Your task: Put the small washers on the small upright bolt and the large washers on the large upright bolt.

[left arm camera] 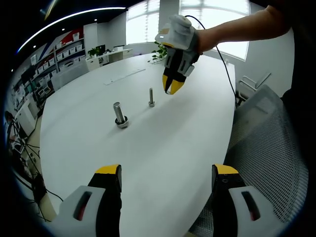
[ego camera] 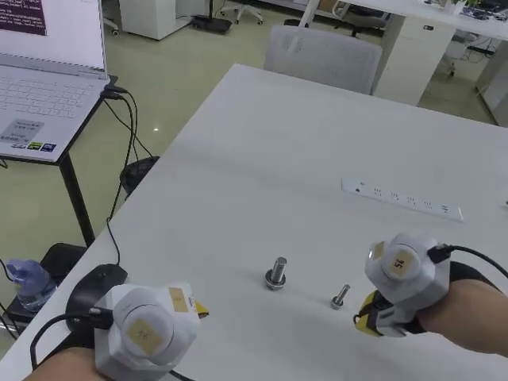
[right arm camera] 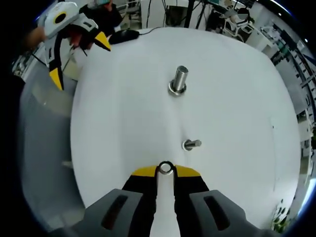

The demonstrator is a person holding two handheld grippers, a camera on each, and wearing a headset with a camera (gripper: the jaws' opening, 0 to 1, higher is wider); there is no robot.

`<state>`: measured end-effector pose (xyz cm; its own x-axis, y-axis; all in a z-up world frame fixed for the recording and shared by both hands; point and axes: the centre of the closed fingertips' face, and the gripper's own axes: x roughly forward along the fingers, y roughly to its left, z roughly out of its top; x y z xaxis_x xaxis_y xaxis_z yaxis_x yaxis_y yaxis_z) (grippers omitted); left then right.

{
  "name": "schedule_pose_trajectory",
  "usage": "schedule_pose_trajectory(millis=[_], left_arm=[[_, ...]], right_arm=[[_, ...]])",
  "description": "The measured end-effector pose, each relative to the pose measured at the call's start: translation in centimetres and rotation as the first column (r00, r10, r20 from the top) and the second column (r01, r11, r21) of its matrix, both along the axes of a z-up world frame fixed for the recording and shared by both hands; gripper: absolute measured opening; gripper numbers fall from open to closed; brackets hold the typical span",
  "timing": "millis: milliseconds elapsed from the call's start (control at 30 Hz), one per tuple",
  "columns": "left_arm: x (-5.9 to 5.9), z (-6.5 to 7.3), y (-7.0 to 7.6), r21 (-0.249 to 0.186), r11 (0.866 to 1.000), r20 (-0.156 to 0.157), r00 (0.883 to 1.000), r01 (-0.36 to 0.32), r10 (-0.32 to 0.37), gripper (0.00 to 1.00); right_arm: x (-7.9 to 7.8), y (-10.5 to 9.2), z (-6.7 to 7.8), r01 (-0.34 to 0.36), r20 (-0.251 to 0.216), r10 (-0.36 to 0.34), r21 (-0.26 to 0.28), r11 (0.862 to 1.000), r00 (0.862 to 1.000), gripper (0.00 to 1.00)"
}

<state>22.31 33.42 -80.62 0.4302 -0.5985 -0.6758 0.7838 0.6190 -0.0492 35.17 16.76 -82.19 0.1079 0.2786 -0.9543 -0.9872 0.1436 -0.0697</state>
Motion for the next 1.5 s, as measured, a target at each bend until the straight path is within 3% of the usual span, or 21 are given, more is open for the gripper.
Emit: schedule_pose_trajectory(millis=[333,700,1500], left_arm=[[-0.3,-0.2,0.0,0.01,1.0,-0.01,1.0,-0.001,0.001,0.73],[-0.3,-0.3,0.1,0.013,1.0,-0.014,1.0,-0.007,0.007,0.73],[-0.4,-0.8,0.7,0.015,1.0,-0.032,0.999,-0.015,0.015,0.72]], right_arm=[[2.4,0.8,1.5,0.014,0.023,-0.014,0.026,1.0,1.0,0.12],[3.8,1.9,1.6,0.014,0.029,-0.015,0.038,0.999,0.999,0.12],[3.9,2.3,-0.3,-0.02,0.012,0.02,-0.01,1.0,1.0,0.12]])
